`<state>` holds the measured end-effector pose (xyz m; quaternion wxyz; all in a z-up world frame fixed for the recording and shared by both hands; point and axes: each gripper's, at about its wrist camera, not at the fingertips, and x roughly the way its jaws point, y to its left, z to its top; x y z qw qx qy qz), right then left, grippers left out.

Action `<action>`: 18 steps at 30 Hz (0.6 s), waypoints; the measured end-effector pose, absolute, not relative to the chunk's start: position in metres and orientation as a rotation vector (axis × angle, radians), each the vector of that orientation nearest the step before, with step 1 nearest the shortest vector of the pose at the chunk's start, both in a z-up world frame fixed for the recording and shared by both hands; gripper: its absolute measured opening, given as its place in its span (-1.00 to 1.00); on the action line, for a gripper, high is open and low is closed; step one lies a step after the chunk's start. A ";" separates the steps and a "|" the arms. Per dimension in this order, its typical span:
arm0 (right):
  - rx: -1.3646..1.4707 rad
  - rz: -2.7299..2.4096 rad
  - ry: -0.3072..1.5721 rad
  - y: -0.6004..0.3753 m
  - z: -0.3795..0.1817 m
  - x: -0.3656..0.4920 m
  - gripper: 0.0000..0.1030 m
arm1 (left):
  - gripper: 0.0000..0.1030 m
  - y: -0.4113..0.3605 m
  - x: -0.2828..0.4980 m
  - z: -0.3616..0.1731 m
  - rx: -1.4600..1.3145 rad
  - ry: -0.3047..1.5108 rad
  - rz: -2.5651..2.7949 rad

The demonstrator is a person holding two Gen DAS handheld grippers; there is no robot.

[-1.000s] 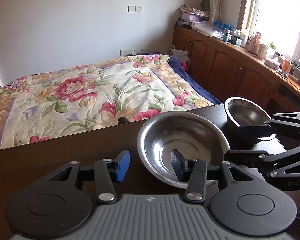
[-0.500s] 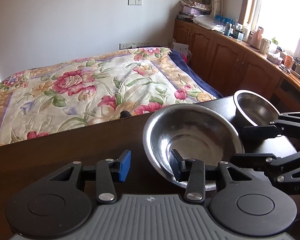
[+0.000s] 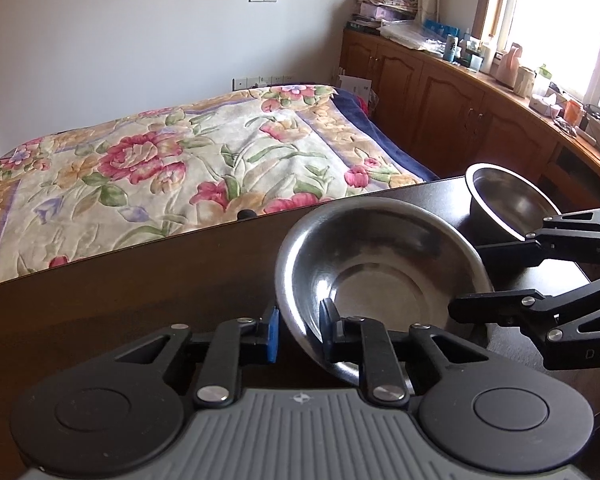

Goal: Organize plates and bowls

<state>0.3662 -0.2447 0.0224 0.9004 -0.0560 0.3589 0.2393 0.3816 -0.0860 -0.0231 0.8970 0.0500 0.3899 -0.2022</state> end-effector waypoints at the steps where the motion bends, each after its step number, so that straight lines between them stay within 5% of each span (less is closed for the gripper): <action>1: -0.117 0.497 0.744 -0.244 0.022 0.366 -0.04 | -0.10 -0.085 0.381 -0.023 0.104 0.807 -0.419; 18: -0.109 0.508 0.751 -0.243 0.026 0.362 -0.65 | -0.19 -0.074 0.358 -0.007 0.063 0.773 -0.420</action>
